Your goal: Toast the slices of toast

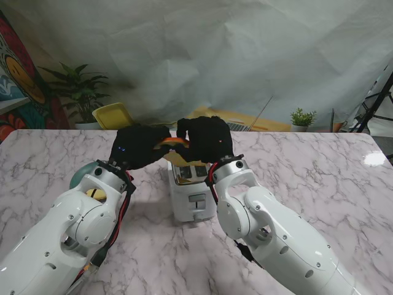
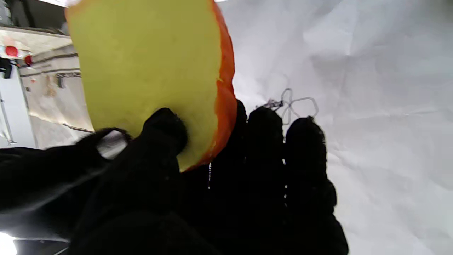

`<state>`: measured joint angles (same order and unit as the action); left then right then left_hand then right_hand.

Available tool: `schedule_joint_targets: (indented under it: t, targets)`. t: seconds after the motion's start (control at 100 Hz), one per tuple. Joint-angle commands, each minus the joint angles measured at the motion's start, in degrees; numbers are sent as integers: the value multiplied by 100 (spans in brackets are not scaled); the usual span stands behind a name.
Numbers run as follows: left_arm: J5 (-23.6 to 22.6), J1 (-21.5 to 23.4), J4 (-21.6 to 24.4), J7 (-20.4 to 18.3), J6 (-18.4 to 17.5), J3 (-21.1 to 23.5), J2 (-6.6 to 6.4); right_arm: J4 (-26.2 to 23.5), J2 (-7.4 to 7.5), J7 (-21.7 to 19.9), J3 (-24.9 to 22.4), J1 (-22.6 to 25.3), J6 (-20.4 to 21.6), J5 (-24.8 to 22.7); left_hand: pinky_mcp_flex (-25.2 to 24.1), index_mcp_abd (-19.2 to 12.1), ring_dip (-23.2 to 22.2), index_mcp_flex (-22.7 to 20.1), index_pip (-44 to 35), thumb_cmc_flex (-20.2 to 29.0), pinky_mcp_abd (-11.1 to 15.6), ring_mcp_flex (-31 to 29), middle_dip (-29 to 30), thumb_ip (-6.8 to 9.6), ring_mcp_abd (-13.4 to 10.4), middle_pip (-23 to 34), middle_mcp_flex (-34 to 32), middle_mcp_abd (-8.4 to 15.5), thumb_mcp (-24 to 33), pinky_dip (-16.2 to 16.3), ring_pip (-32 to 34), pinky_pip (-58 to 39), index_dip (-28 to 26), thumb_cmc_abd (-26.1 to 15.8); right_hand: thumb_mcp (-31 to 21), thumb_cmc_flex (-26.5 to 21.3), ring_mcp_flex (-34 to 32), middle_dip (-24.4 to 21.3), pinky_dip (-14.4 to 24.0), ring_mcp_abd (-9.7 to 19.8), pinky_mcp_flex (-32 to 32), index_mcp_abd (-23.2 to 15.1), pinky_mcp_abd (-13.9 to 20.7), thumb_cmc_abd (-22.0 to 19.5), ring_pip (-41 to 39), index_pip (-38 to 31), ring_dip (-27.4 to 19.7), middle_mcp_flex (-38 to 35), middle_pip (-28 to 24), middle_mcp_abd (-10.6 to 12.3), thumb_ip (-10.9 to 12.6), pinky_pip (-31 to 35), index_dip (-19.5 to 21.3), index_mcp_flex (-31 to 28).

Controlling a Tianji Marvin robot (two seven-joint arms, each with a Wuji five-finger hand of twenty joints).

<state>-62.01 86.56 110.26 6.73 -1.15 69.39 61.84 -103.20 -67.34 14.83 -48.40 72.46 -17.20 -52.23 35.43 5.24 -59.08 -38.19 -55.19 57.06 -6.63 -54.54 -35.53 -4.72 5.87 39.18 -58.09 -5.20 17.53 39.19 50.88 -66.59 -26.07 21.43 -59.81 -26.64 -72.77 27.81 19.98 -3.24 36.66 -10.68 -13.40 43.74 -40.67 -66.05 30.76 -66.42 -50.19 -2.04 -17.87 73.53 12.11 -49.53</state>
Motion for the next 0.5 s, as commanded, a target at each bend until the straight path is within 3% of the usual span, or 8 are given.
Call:
schedule_joint_targets:
  t: [0.0,0.35,0.49]
  targets:
    - [16,18,-15,2,34,17,44,-49,49,-17,-68,78,-18,-50,76,148,5,-183,-276,77,-41,-134,34,21,-152,266,-171,-183,-60,136,159,-235,-117,-228,-328,-265,-256,10,44,121,148,-234,48,221,-303,-388,171,-196,-153,68,-61,165,-72,-216]
    - [144,-10,-127,320,90,-36,94,-118,102,-84,-316,276,-44,-129,-90,95,135,-168,-178,345,-90,64,-80,49,-43,45,-96,-230,-40,54,-13,-113,-65,-198,-437,-411,-282,-21,-124,321,610,-355,318,196,-1073,-467,291,-587,-99,-33,-4,206,9,-285]
    - [79,-71,-206,426,-12,-73,92,-168,84,-98,-336,308,-95,-10,-98,-129,103,-394,-242,128,-116,1,-368,-99,3,-175,-311,-230,609,68,16,-111,9,56,-306,-410,-256,-16,-172,276,499,-305,289,87,-931,-427,180,-509,-35,-22,15,144,82,-191]
